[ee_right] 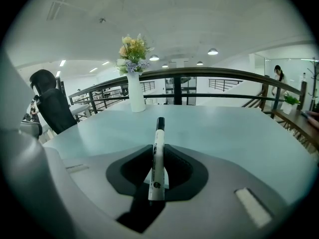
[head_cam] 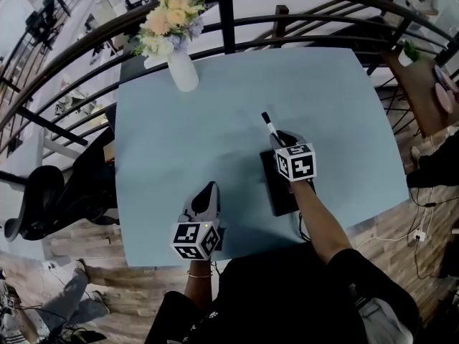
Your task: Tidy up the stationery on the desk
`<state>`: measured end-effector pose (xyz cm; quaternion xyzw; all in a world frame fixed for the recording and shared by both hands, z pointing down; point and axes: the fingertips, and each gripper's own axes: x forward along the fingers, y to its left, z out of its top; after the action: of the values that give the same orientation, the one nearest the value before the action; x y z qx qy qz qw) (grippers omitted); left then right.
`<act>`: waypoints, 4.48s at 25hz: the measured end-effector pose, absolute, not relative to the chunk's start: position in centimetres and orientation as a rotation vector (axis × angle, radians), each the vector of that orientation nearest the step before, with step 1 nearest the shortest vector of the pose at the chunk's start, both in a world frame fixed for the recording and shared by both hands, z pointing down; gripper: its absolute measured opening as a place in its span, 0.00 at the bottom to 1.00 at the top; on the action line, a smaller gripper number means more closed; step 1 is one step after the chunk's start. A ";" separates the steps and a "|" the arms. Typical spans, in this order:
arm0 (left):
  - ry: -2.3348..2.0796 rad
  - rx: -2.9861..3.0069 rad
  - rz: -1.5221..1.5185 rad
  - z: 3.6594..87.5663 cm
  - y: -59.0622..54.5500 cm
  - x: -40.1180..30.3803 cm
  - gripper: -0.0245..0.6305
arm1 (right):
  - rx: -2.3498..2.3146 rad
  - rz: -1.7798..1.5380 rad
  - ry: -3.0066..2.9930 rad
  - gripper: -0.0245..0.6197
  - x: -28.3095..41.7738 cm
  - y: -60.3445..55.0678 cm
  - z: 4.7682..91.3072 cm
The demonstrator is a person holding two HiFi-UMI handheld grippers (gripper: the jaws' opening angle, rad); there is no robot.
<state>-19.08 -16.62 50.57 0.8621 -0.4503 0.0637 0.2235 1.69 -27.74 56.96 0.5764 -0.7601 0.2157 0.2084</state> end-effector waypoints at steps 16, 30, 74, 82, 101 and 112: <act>-1.163 2.425 0.215 51.1 -14.8 -13.9 0.03 | 1.682 0.649 -2.098 0.17 7.1 -22.7 56.7; -1.100 2.450 0.235 51.4 -14.1 -10.1 0.03 | 1.752 0.739 -2.024 0.17 11.8 -18.3 58.1; -1.106 2.416 0.266 52.5 -11.6 -6.9 0.03 | 1.639 0.940 -1.996 0.17 14.2 -13.1 63.1; -1.116 2.407 0.261 52.4 -11.4 -6.8 0.03 | 1.626 0.943 -2.015 0.18 14.2 -12.9 62.9; -1.158 2.431 0.257 51.0 -12.1 -5.8 0.03 | 1.689 0.876 -2.200 0.06 15.2 -14.1 58.6; -1.188 2.503 0.271 48.3 -12.5 -4.2 0.03 | 1.692 0.711 -2.430 0.05 15.1 -14.2 51.0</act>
<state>-4.24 -12.52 48.29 0.8848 -0.4198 0.0960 0.1777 15.15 -14.23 51.02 0.5549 -0.7971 0.2332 0.0483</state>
